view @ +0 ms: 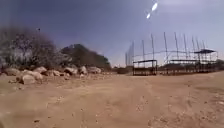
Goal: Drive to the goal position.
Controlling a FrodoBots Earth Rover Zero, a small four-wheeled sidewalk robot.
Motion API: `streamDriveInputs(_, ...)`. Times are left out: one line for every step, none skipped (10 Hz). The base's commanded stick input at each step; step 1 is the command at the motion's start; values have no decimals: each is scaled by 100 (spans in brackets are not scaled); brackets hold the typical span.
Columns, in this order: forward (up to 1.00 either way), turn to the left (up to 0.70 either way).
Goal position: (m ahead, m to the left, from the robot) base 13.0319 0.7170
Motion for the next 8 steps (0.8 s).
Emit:
streamDriveInputs(85,0)
streamDriveInputs(85,0)
streamDriveInputs(85,0)
streamDriveInputs(85,0)
streamDriveInputs(85,0)
streamDriveInputs(85,0)
streamDriveInputs(85,0)
streamDriveInputs(85,0)
